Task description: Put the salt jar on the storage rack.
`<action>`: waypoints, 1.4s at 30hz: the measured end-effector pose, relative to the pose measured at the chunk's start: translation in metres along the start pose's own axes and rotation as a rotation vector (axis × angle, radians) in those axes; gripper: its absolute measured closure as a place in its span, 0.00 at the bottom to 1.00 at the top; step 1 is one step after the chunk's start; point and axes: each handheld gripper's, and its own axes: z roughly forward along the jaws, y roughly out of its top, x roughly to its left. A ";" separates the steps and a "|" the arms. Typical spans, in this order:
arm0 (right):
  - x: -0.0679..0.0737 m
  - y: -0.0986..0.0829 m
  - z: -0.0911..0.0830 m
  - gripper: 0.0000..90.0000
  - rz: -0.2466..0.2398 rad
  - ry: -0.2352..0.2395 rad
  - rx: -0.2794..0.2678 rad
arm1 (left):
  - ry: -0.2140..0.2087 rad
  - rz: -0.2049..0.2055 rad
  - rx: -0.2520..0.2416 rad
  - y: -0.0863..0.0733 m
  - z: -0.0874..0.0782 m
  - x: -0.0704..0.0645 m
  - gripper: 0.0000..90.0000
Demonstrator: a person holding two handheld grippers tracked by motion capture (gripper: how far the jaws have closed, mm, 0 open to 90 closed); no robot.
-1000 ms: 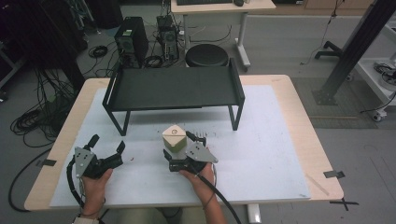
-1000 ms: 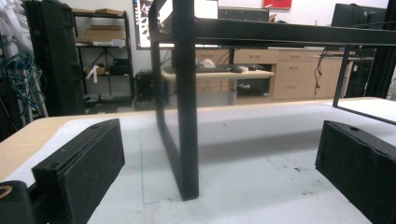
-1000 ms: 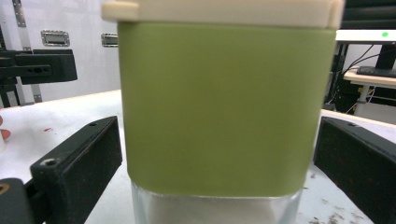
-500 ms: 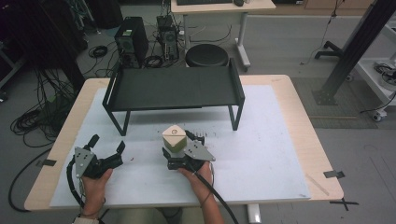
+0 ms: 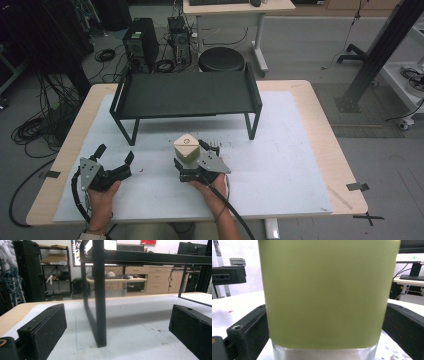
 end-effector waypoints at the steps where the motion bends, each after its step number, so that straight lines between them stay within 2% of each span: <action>1: 0.000 0.000 0.000 0.00 -0.001 0.001 0.000 | 0.000 0.000 0.000 0.000 0.000 0.000 0.02; 42: 0.000 0.000 -0.001 0.01 0.003 -0.001 -0.006 | 0.000 0.000 0.000 0.000 0.000 0.000 0.02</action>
